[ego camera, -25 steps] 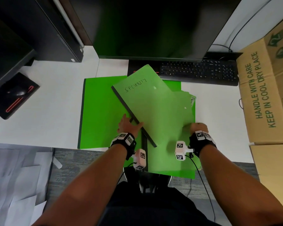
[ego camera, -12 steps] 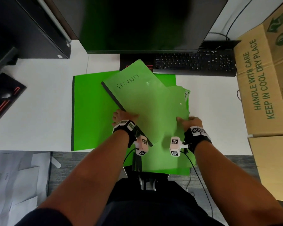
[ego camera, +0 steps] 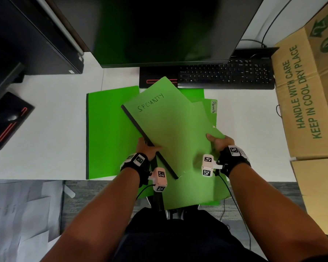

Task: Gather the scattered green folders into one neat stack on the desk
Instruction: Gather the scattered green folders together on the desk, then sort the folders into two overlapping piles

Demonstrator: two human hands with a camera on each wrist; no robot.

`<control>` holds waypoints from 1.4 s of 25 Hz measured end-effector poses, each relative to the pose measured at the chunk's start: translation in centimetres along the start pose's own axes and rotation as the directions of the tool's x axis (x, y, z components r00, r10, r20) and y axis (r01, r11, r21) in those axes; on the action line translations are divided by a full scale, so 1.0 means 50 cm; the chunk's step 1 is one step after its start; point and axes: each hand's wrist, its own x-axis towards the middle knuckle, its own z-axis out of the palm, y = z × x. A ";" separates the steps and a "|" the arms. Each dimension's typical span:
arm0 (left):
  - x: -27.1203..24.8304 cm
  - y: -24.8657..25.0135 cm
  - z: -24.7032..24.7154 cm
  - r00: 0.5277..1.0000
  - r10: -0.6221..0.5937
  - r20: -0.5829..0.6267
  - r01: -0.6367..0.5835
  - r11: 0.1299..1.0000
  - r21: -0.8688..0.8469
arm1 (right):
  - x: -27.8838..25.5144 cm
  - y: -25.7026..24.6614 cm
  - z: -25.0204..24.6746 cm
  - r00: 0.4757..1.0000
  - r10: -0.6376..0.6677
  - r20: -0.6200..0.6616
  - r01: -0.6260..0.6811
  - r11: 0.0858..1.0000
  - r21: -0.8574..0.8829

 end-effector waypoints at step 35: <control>-0.125 0.096 0.021 0.873 0.407 0.271 -0.473 0.841 0.262 | -0.071 -0.003 -0.114 0.963 -0.261 0.067 0.260 0.965 0.014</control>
